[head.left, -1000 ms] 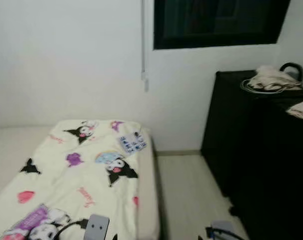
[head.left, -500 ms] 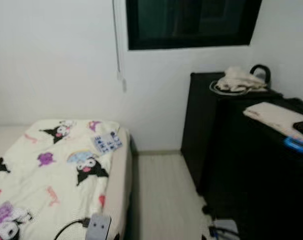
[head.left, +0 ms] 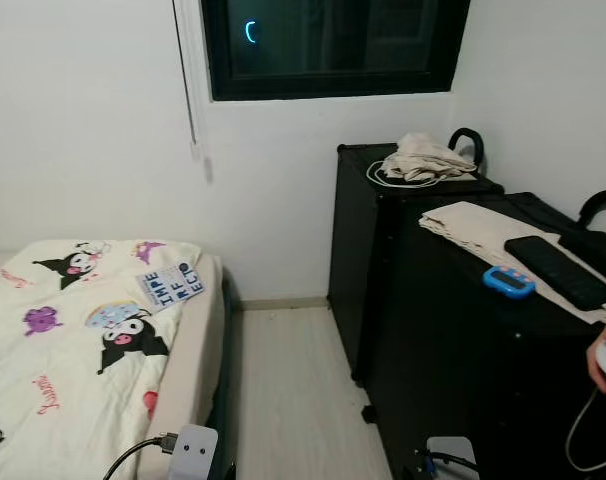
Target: Clean up the room
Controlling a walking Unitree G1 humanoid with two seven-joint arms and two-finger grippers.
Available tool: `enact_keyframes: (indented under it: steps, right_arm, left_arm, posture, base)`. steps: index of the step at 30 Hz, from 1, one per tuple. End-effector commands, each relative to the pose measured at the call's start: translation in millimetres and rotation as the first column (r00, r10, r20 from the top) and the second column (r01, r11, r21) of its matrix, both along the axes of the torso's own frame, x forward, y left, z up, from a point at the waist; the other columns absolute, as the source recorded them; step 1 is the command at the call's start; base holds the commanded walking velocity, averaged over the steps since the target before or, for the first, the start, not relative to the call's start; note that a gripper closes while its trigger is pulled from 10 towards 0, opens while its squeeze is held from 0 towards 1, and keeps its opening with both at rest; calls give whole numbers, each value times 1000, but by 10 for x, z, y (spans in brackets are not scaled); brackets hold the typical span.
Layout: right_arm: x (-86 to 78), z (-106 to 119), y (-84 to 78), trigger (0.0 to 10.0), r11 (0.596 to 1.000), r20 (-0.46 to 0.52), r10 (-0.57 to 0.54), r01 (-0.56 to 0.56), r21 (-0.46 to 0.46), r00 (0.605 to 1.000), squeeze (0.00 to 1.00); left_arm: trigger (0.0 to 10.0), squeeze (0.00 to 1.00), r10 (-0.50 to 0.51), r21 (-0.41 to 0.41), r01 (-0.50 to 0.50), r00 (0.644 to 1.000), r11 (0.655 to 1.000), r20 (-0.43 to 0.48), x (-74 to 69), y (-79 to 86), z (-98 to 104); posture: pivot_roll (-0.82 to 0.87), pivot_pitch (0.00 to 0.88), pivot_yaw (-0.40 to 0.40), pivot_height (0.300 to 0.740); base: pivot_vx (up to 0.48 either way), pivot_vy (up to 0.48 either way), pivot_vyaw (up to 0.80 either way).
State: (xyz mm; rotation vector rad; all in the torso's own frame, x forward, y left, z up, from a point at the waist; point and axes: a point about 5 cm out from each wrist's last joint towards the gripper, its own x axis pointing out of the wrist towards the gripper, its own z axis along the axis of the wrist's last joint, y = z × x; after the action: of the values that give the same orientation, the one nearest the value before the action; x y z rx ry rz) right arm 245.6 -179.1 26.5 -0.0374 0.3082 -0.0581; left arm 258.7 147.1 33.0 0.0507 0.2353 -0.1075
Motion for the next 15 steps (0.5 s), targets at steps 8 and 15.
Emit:
enact_keyframes:
  steps: [8, 15]
  right_arm:
    - [-30, -13, 19, 10000, 1000, -15, -5, 6, 17, 1000, 0]
    - [-21, -2, 7, 10000, 1000, -7, -10, 10, 17, 1000, 0]
  left_arm:
    - [10000, 0, -25, 2, 25, 1000, 1000, -6, -11, 21, 8]
    - [10000, 0, -73, -11, 73, 997, 997, 33, -7, -48, 53]
  posture:
    - [-18, 132, -20, 740]
    - [-18, 132, -22, 740]
  base:
    - [0, 0, 0]
    - [93, 0, 0]
